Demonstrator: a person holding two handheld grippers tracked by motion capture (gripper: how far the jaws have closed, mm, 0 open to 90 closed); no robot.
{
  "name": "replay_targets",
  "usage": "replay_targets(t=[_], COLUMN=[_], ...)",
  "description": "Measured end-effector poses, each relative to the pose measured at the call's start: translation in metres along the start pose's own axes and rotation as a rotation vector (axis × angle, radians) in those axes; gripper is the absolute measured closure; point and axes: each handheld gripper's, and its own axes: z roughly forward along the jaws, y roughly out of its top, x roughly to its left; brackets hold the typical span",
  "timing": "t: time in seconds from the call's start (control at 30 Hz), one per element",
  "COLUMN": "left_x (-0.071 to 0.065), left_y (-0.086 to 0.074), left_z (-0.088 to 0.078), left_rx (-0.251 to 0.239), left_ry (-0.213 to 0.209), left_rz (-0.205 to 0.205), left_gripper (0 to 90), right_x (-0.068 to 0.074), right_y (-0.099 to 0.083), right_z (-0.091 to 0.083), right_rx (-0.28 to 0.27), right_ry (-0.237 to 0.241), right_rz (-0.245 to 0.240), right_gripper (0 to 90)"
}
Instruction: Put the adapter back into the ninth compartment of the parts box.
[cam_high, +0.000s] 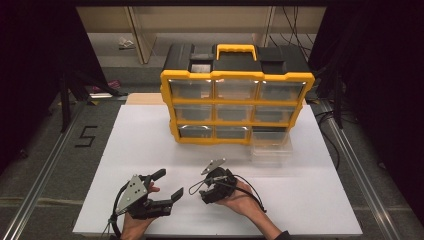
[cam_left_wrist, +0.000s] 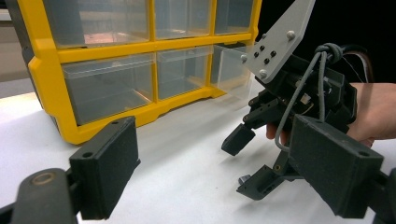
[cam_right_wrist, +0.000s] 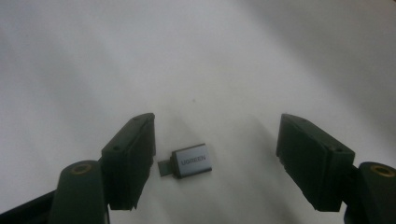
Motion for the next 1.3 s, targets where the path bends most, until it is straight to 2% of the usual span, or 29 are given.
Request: replay_targets(t=[0.17,0.53,0.87,1.13,1.3], left_x=[-0.0001,-0.0003,-0.0007,-0.0011,-0.0012], left_y=[0.0,-0.0001,-0.0001,0.0,0.0001], left_z=[0.0001,0.0001,0.0004,0.0004,0.0003], left_rx=[0.001,0.001,0.001,0.001,0.001], left_ry=[0.0,0.0,-0.001,-0.002,-0.004], left_rz=[0.001,0.001,0.002,0.004,0.005], left_gripper=[15.7,15.7,15.7,15.7,15.7], right_x=[-0.0001,-0.0046,-0.0069,-0.005,-0.0034], right_y=[0.0,-0.0014,-0.0013,-0.0006,-0.0004], right_z=[0.001,-0.001,-0.0047,-0.0071,-0.0079], right_rx=[0.011,0.043,0.062,0.093,0.102], right_ry=[0.0,0.011,0.019,0.018,0.021], right_rz=[0.008,-0.008,-0.009,-0.015,-0.025], right_gripper=[32.8,39.3,55.6,58.9,66.7])
